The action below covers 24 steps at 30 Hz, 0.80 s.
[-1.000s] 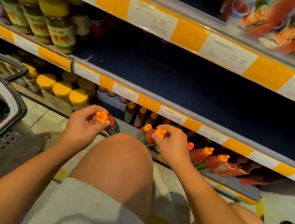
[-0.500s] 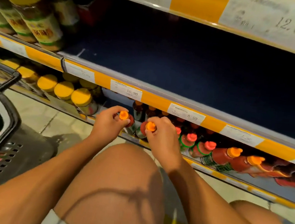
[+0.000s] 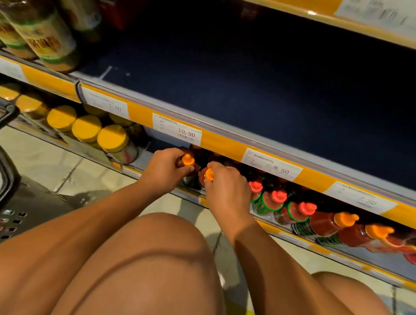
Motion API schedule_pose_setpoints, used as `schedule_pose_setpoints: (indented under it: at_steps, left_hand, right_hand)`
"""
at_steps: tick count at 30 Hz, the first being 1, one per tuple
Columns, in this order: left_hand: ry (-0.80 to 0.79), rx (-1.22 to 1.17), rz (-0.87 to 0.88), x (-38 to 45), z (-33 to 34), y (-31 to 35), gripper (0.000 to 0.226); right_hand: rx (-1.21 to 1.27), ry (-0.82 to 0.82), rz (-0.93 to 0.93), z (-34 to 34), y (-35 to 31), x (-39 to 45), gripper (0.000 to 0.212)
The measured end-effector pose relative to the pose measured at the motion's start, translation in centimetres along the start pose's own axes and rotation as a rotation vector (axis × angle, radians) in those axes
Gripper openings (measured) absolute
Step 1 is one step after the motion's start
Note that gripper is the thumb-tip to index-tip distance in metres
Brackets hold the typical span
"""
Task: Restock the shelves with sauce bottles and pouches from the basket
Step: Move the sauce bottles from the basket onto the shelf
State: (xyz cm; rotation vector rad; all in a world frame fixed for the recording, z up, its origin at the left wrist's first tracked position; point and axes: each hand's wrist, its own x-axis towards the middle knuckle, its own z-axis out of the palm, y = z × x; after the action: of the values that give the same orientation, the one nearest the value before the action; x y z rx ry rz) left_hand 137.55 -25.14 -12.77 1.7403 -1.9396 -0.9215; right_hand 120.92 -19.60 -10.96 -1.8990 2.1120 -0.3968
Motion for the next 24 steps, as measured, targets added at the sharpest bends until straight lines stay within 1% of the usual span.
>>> schedule_pose_setpoints:
  at_steps: [6,12,16,18,20,22,24]
  left_hand:
    - [0.005,-0.029,-0.019,-0.3,0.3,0.0,0.01]
    - [-0.004,-0.025,-0.012,-0.5,0.1,0.3,0.013]
    - [-0.033,-0.024,-0.01,-0.8,-0.1,0.3,0.016]
    - [-0.049,-0.048,-0.023,-1.1,-0.3,0.2,0.02]
    - [-0.057,-0.08,-0.051,-1.6,-0.6,0.3,0.028]
    - [-0.023,-0.116,-0.09,-2.3,-1.2,0.4,0.034]
    - [0.043,-0.168,-0.126,-3.3,-1.9,0.5,0.03]
  right_hand:
    - [-0.104,-0.014,-0.007,1.2,0.1,0.2,0.026]
    - [-0.091,0.004,-0.015,1.6,-0.1,0.5,0.028]
    - [-0.079,-0.021,-0.029,1.7,-0.1,0.6,0.026]
    - [-0.062,-0.036,-0.024,1.3,0.0,0.4,0.03]
    - [-0.045,-0.042,0.003,0.4,0.2,0.0,0.033]
    - [-0.013,-0.041,0.017,-0.9,0.4,-0.2,0.028]
    - [0.037,-0.078,0.008,-2.6,1.1,-0.3,0.023]
